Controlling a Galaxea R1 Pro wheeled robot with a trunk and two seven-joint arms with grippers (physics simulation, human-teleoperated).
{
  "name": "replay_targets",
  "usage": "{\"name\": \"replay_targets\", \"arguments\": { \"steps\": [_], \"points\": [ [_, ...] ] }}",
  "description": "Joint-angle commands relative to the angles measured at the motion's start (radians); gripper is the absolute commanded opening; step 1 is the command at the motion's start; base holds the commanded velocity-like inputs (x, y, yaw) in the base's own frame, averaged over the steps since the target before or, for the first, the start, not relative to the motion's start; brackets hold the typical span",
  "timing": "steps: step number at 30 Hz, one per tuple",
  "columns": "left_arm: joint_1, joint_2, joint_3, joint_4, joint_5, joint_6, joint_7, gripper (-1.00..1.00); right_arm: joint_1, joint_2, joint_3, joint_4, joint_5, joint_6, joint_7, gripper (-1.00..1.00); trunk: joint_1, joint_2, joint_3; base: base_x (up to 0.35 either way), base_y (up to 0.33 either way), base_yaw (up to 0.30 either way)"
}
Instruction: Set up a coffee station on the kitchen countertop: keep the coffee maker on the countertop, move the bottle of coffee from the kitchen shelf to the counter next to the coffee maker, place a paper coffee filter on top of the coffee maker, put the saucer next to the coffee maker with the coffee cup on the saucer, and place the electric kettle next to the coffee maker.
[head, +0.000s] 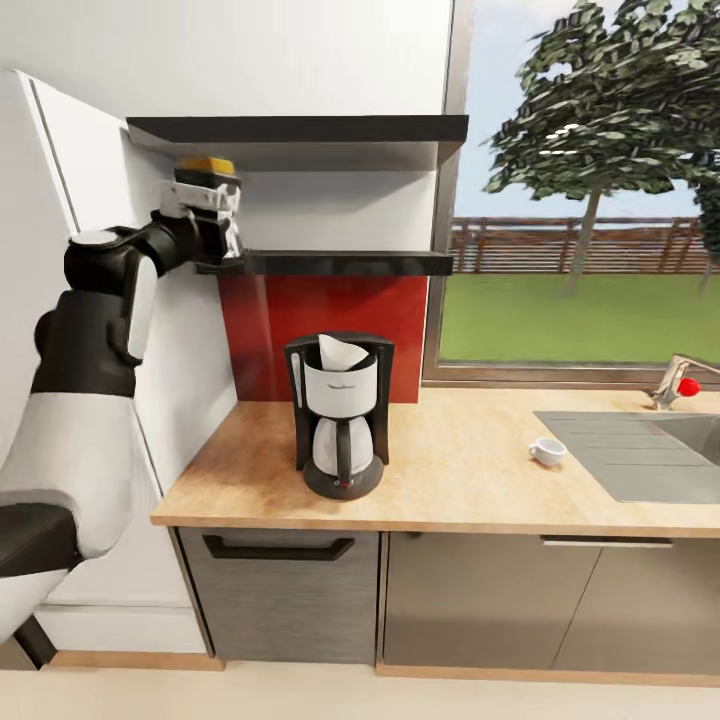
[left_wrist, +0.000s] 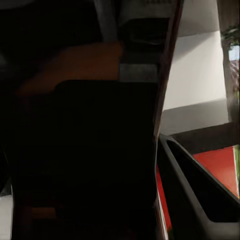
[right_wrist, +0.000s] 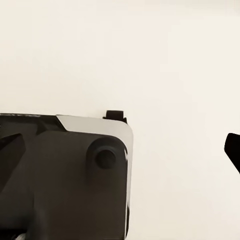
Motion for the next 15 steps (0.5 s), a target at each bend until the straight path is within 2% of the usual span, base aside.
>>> {"name": "replay_targets", "arguments": {
  "steps": [1,4,6,9,12,13,14,15],
  "points": [
    [0.032,0.026,0.001,-0.051,-0.002,0.01,-0.038,-1.0,0.0,0.0,0.008,0.0,-0.011,-0.001,0.003,1.0,0.0,-0.001,0.0,0.0,0.0,0.0],
    [0.117,0.083,0.003,-0.172,0.003,0.045,-0.116,-1.0,0.0,0.007,0.008,0.0,-0.011,-0.002,0.003,1.0,0.0,-0.001,0.0,0.0,0.0,0.0],
    [0.169,0.103,0.016,-0.238,0.003,0.063,-0.171,-1.0,0.0,0.011,0.008,0.0,-0.01,-0.002,0.003,1.0,0.0,-0.001,0.0,0.0,0.0,0.0],
    [0.226,0.112,0.087,-0.291,0.004,0.07,-0.229,-1.0,0.0,0.015,0.008,0.0,-0.01,-0.002,0.003,1.0,0.0,-0.001,0.0,0.0,0.0,0.0],
    [0.307,0.116,0.202,-0.315,0.001,0.064,-0.316,-1.0,0.0,0.019,0.008,0.0,-0.01,-0.01,0.003,1.0,0.0,-0.001,0.0,0.0,0.0,0.0],
    [0.332,0.116,0.216,-0.317,-0.001,0.062,-0.327,-1.0,0.0,0.019,0.008,0.0,-0.01,-0.016,0.003,1.0,0.0,-0.001,0.0,0.0,0.0,0.0],
    [0.38,0.116,0.228,-0.319,-0.004,0.059,-0.336,-1.0,0.0,0.02,0.008,0.001,-0.01,-0.026,0.003,1.0,0.0,-0.001,0.0,0.0,0.0,0.0],
    [0.396,0.117,0.231,-0.319,-0.005,0.057,-0.338,-1.0,0.0,0.02,0.008,0.001,-0.01,-0.029,0.003,1.0,0.0,-0.001,0.0,0.0,0.0,0.0]
  ]
}}
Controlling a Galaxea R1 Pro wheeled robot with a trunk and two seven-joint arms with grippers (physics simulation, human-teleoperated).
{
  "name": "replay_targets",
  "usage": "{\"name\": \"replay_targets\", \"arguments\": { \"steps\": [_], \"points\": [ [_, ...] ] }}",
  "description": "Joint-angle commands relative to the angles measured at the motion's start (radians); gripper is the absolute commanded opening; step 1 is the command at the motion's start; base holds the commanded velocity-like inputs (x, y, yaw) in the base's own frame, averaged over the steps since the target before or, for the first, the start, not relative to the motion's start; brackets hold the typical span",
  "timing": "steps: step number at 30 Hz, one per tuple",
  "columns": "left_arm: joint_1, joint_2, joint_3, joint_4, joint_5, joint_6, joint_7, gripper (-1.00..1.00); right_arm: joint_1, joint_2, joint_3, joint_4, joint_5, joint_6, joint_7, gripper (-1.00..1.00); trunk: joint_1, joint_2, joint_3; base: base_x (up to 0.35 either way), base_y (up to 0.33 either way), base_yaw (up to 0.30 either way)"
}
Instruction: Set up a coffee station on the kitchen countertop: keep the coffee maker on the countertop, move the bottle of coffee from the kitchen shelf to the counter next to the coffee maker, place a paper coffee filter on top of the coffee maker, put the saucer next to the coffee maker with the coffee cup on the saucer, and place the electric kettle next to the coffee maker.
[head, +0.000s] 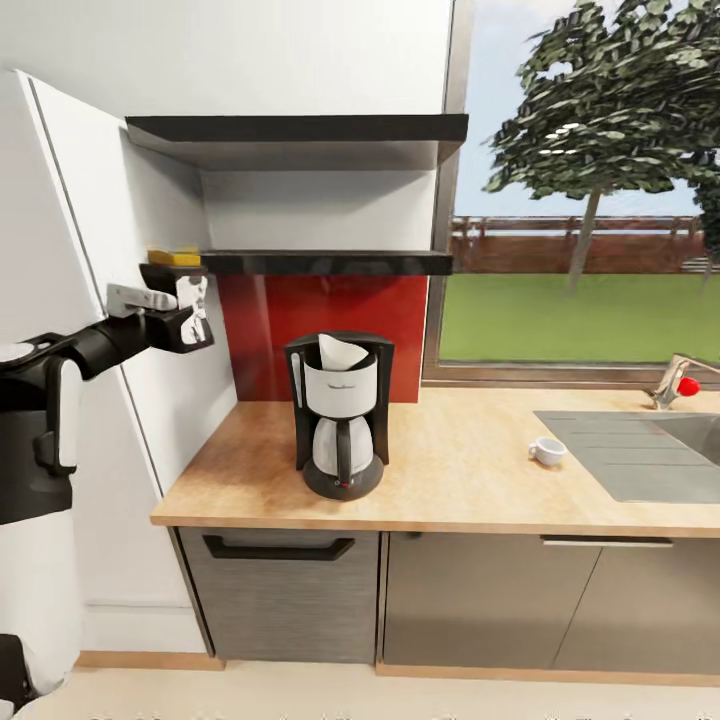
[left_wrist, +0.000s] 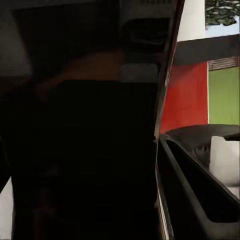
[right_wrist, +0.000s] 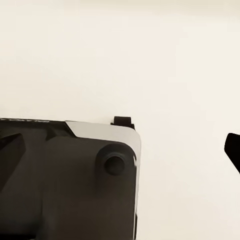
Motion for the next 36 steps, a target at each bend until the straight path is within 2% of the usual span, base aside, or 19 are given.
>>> {"name": "replay_targets", "arguments": {
  "steps": [1,3,6,10,12,13,15,17,18,19,20,22,23,24,27,30,32,36],
  "points": [
    [0.031,0.0,0.006,-0.002,0.002,-0.003,-0.013,-1.0,0.0,0.0,0.008,0.001,-0.011,-0.006,0.004,1.0,0.0,-0.001,0.0,0.0,0.0,0.0],
    [0.136,-0.006,0.037,0.003,-0.002,-0.102,-0.013,-1.0,0.0,0.0,0.008,0.001,-0.01,-0.012,0.004,1.0,0.0,-0.001,0.0,0.0,0.0,0.0],
    [0.185,-0.012,0.043,0.008,-0.003,-0.14,0.003,-1.0,0.0,-0.001,0.008,0.001,-0.01,-0.013,0.004,1.0,0.0,-0.001,0.0,0.0,0.0,0.0],
    [0.237,-0.019,0.033,0.01,-0.001,-0.155,0.083,-1.0,0.0,-0.002,0.009,0.003,-0.01,-0.013,0.004,1.0,0.0,-0.001,0.0,0.0,0.0,0.0],
    [0.263,-0.031,0.01,0.017,-0.001,-0.17,0.155,-1.0,0.0,-0.002,0.009,0.006,-0.01,-0.013,0.003,1.0,0.0,-0.001,0.0,0.0,0.0,0.0],
    [0.266,-0.035,0.005,0.02,0.0,-0.176,0.172,-1.0,0.0,-0.002,0.009,0.008,-0.009,-0.012,0.003,1.0,0.0,-0.001,0.0,0.0,0.0,0.0],
    [0.277,-0.072,-0.012,0.047,0.0,-0.223,0.265,-1.0,0.0,-0.003,0.009,0.01,-0.007,-0.012,0.002,1.0,0.0,-0.001,0.0,0.0,0.0,0.0],
    [0.279,-0.098,-0.026,0.073,0.0,-0.253,0.322,-1.0,0.0,-0.005,0.009,0.011,-0.005,-0.012,0.001,1.0,0.0,-0.001,0.0,0.0,0.0,0.0],
    [0.28,-0.118,-0.05,0.107,0.0,-0.279,0.371,-1.0,0.0,-0.006,0.01,0.012,-0.004,-0.011,0.001,1.0,0.0,-0.001,0.0,0.0,0.0,0.0],
    [0.281,-0.122,-0.06,0.12,0.0,-0.287,0.386,-1.0,0.0,-0.007,0.01,0.012,-0.004,-0.011,0.001,1.0,0.0,-0.001,0.0,0.0,0.0,0.0],
    [0.281,-0.132,-0.092,0.162,-0.001,-0.316,0.422,-1.0,0.0,-0.008,0.01,0.013,-0.003,-0.011,0.001,1.0,0.0,-0.001,0.0,0.0,0.0,0.0],
    [0.281,-0.138,-0.136,0.222,-0.002,-0.361,0.471,-1.0,0.0,-0.009,0.01,0.013,-0.002,-0.011,0.0,1.0,0.0,-0.001,0.0,0.0,0.0,0.0],
    [0.281,-0.139,-0.146,0.236,-0.002,-0.372,0.486,-1.0,0.0,-0.009,0.01,0.013,-0.002,-0.011,0.0,1.0,0.0,-0.001,0.0,0.0,0.0,0.0],
    [0.28,-0.141,-0.168,0.276,0.0,-0.402,0.531,-1.0,0.0,-0.009,0.01,0.013,-0.002,-0.01,0.0,1.0,0.0,-0.001,0.0,0.0,0.0,0.0],
    [0.28,-0.143,-0.191,0.362,0.004,-0.462,0.604,-1.0,0.0,-0.009,0.011,0.014,-0.001,-0.01,-0.001,1.0,0.0,-0.001,0.0,0.0,0.0,0.0],
    [0.276,-0.141,-0.197,0.493,0.007,-0.576,0.624,-1.0,0.0,-0.009,0.011,0.014,-0.002,-0.01,-0.001,1.0,0.0,-0.001,0.0,0.0,0.0,0.0],
    [0.273,-0.136,-0.195,0.54,0.009,-0.606,0.625,-1.0,0.0,-0.008,0.011,0.014,-0.002,-0.01,-0.001,1.0,0.0,-0.001,0.0,0.0,0.0,0.0],
    [0.271,-0.138,-0.196,0.567,0.01,-0.624,0.624,-1.0,0.0,-0.007,0.011,0.013,-0.002,-0.01,-0.001,1.0,0.0,-0.001,0.0,0.0,0.0,0.0]
  ]
}}
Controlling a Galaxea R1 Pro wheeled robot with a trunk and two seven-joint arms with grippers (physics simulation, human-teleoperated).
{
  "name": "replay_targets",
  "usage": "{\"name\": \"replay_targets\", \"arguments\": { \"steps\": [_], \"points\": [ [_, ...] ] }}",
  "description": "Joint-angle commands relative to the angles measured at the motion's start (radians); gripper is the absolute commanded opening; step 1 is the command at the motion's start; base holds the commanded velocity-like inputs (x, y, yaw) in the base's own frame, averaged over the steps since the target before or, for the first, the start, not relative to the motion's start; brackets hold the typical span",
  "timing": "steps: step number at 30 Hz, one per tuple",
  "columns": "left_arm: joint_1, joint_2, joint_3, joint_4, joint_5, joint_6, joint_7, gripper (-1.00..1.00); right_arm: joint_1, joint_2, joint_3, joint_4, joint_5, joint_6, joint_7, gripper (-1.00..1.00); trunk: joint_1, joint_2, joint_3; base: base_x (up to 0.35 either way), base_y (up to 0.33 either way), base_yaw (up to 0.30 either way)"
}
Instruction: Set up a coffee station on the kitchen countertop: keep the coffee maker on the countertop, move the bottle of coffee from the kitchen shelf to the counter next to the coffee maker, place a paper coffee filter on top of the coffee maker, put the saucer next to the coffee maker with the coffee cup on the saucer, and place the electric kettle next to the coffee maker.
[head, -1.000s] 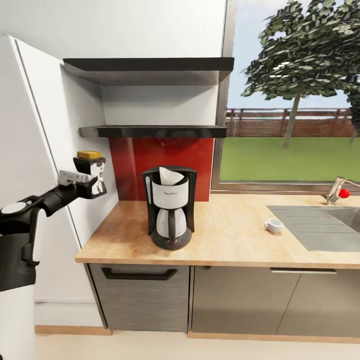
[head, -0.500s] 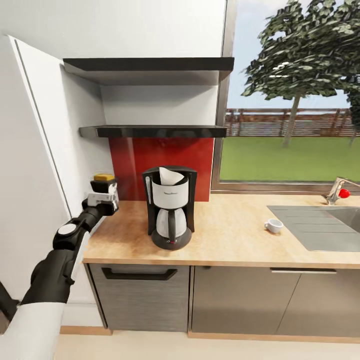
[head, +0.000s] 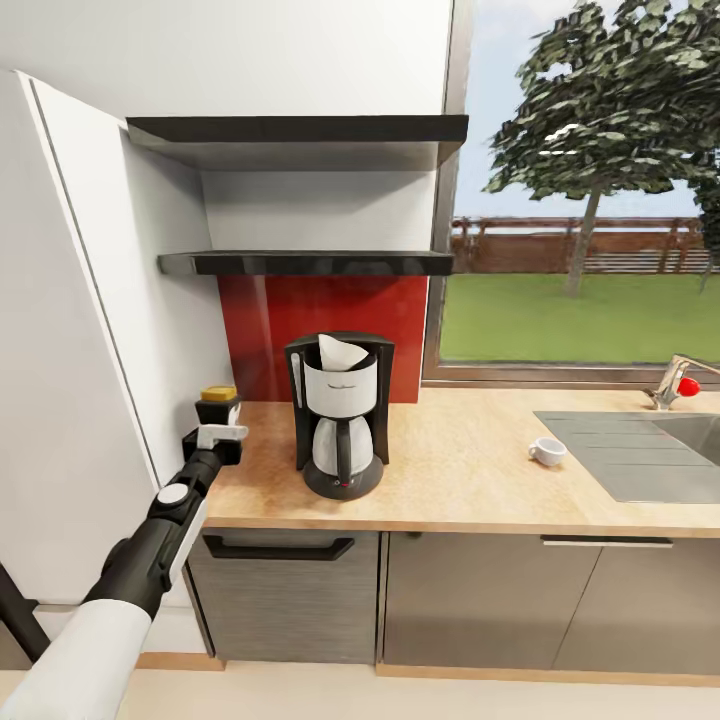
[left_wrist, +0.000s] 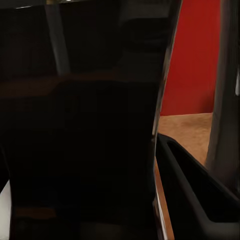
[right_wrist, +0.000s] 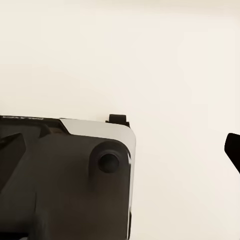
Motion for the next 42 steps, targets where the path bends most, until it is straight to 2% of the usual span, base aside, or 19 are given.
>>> {"name": "replay_targets", "arguments": {
  "steps": [1,6,12,20,26,29,32,36,42],
  "points": [
    [0.0,0.0,0.0,0.0,-0.007,0.002,-0.002,-1.0,0.0,0.0,0.008,0.001,-0.011,-0.004,0.004,1.0,0.0,-0.001,0.0,0.0,0.0,0.0],
    [0.006,-0.004,-0.001,0.004,-0.014,-0.055,-0.003,-1.0,0.0,0.0,0.008,0.0,-0.012,-0.004,0.004,1.0,0.0,-0.001,0.0,0.0,0.0,0.0],
    [0.011,-0.006,-0.001,0.006,-0.006,-0.062,-0.014,-1.0,0.0,0.0,0.006,0.0,-0.015,-0.004,0.005,1.0,0.0,-0.001,0.0,0.022,0.0,0.0],
    [0.02,-0.006,-0.002,0.019,-0.006,-0.064,-0.018,-1.0,0.0,-0.004,0.006,0.0,-0.016,-0.004,0.005,1.0,0.0,-0.001,0.0,0.268,0.113,-0.091],
    [0.028,0.004,-0.004,0.049,-0.01,-0.073,-0.022,-1.0,0.0,0.0,0.007,0.0,-0.016,-0.003,0.005,1.0,0.0,-0.001,0.0,0.199,0.145,-0.121],
    [0.029,0.011,0.002,0.078,-0.006,-0.132,-0.123,-1.0,0.0,0.001,0.007,0.0,-0.016,-0.002,0.005,1.0,0.0,-0.001,0.0,0.022,0.014,-0.008],
    [0.029,0.013,0.015,0.104,-0.006,-0.153,-0.212,-1.0,0.0,-0.001,0.006,0.0,-0.016,-0.003,0.005,1.0,0.0,-0.001,0.0,0.006,0.004,-0.002],
    [0.029,0.013,0.031,0.133,-0.005,-0.16,-0.25,-1.0,0.0,-0.001,0.007,0.0,-0.015,-0.002,0.004,1.0,0.0,-0.001,0.0,0.001,0.001,0.0],
    [0.029,0.012,0.035,0.171,-0.004,-0.162,-0.26,-1.0,0.0,0.0,0.007,0.0,-0.011,-0.003,0.005,1.0,0.0,-0.001,0.0,0.0,0.0,0.0]
  ]
}}
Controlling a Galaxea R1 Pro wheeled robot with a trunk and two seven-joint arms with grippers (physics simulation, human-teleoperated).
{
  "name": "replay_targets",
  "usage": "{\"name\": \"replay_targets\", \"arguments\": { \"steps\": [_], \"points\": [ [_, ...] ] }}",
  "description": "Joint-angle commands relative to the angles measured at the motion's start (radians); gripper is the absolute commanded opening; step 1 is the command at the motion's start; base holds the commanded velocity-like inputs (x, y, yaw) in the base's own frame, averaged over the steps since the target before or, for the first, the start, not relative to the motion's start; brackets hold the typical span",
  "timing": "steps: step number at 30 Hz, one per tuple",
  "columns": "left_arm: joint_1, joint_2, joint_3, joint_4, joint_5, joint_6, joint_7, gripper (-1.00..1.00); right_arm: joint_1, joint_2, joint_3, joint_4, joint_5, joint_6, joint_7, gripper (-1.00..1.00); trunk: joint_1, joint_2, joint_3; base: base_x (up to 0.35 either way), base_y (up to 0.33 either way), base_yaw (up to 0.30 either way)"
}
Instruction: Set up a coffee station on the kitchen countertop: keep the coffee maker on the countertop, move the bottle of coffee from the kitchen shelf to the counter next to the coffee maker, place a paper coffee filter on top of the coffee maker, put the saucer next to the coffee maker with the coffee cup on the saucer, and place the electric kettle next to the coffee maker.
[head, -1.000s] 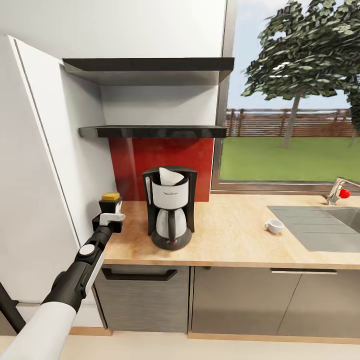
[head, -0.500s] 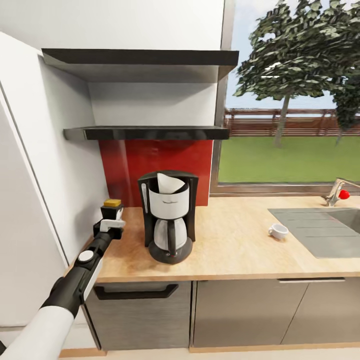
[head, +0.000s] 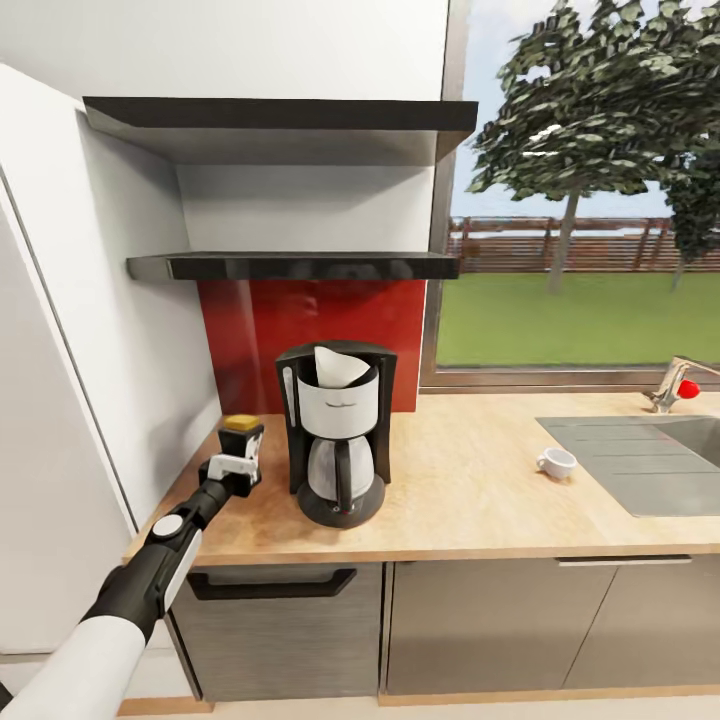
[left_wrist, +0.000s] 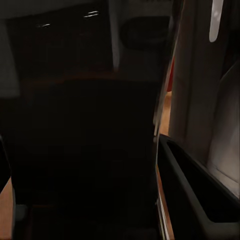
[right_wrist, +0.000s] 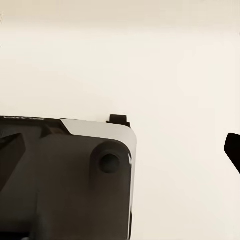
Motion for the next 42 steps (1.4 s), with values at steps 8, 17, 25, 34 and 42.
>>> {"name": "replay_targets", "arguments": {
  "steps": [8,17,25,34,42],
  "points": [
    [0.0,-0.001,0.005,0.011,-0.006,-0.003,-0.007,-1.0,0.0,0.001,0.008,0.001,-0.01,-0.004,0.004,1.0,0.0,-0.001,0.0,0.027,0.0,0.0],
    [0.0,-0.005,0.002,0.126,-0.006,-0.159,-0.009,-1.0,0.0,0.001,0.007,0.001,-0.01,-0.004,0.004,1.0,0.0,-0.001,0.0,0.212,0.0,0.0],
    [0.0,-0.007,0.005,0.165,-0.005,-0.196,-0.007,-1.0,0.0,-0.001,0.007,0.002,-0.01,-0.004,0.004,1.0,0.0,-0.001,0.0,0.014,0.0,0.0],
    [0.0,-0.002,0.005,0.169,0.032,-0.199,-0.009,-1.0,0.0,0.001,0.007,0.002,-0.01,-0.004,0.004,1.0,0.0,-0.001,0.0,0.12,0.0,0.0],
    [0.0,-0.005,0.004,0.196,0.05,-0.199,-0.009,-1.0,0.0,0.001,0.008,0.002,-0.01,-0.004,0.004,1.0,0.0,-0.001,0.0,0.124,0.0,0.0]
  ]
}}
